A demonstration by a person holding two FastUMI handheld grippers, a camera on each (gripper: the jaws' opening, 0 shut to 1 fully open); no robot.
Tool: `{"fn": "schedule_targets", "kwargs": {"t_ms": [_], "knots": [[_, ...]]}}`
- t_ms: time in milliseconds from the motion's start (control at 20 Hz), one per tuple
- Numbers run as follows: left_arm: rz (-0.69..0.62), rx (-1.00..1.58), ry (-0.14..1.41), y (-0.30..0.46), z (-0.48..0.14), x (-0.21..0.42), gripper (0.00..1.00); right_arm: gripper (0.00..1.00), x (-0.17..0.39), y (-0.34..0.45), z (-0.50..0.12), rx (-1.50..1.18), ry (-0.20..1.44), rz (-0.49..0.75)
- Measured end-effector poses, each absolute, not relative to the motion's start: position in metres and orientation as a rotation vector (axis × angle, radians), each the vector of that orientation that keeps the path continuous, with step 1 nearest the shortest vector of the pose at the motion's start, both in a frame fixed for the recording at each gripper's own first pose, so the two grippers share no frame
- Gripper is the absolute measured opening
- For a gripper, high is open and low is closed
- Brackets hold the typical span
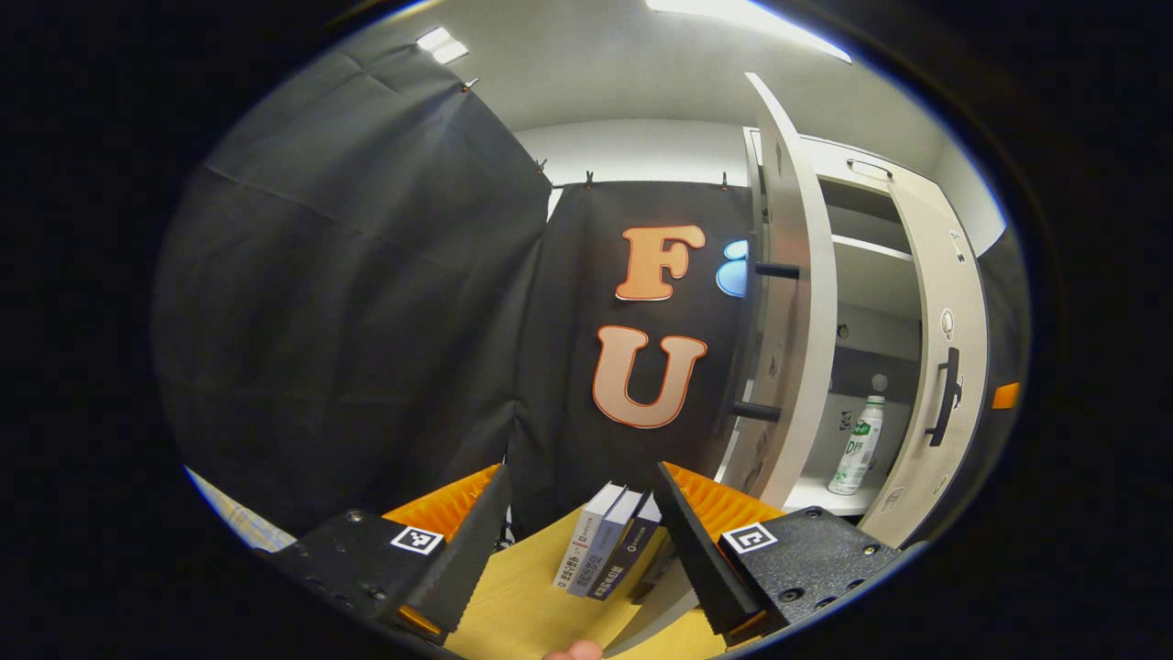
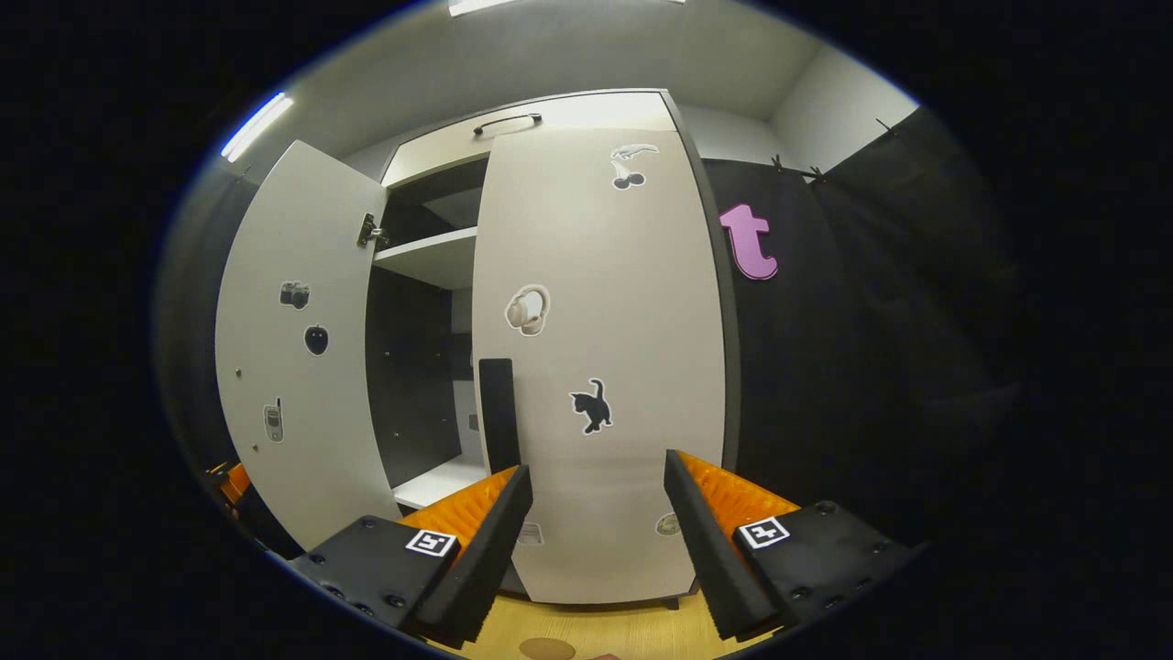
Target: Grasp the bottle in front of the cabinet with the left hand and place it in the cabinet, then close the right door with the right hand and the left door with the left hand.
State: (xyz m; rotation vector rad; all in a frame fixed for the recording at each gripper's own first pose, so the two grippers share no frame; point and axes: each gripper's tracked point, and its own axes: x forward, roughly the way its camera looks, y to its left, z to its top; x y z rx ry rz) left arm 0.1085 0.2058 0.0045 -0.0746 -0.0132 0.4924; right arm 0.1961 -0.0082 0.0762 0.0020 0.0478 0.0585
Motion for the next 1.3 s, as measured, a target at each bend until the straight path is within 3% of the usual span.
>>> {"fn": "schedule_targets", "kwargs": {"t_ms": [100, 200, 350, 400, 450, 600, 650, 700, 750, 800, 1300], "knots": [[0.479, -0.070, 0.006, 0.197, -0.004, 0.113, 0.99, 0.96, 0.186, -0.018, 0.074, 0.011, 0.049, 0.047], [0.469, -0.049, -0.001, 0.196, -0.003, 0.114, 0.91, 0.96, 0.178, -0.030, 0.073, 0.005, 0.046, 0.027], [0.416, -0.019, 0.013, 0.181, -0.002, 0.118, 0.94, 0.95, 0.171, -0.042, 0.071, 0.007, 0.048, 0.016], [0.401, -0.009, 0.016, 0.173, -0.002, 0.119, 0.94, 0.87, 0.169, -0.045, 0.070, 0.006, 0.049, 0.015], [0.390, -0.010, 0.015, 0.167, -0.001, 0.121, 0.94, 0.96, 0.168, -0.049, 0.070, 0.002, 0.050, 0.013], [0.353, -0.043, 0.011, 0.142, -0.003, 0.122, 0.93, 0.96, 0.164, -0.054, 0.070, -0.002, 0.050, 0.015], [0.347, -0.047, 0.012, 0.135, -0.004, 0.125, 0.93, 0.87, 0.163, -0.056, 0.071, -0.002, 0.049, 0.016], [0.343, -0.041, 0.011, 0.130, -0.003, 0.127, 0.93, 0.96, 0.162, -0.058, 0.073, -0.003, 0.043, 0.017], [0.343, -0.029, 0.011, 0.125, -0.004, 0.126, 0.94, 0.96, 0.162, -0.061, 0.074, -0.005, 0.040, 0.015], [0.347, -0.018, 0.009, 0.122, -0.003, 0.127, 0.93, 0.87, 0.161, -0.064, 0.074, -0.008, 0.039, 0.011], [0.218, -0.057, 0.028, 0.065, -0.014, 0.154, 0.93, 0.87, 0.152, -0.083, 0.072, 0.044, 0.042, -0.011]]}}
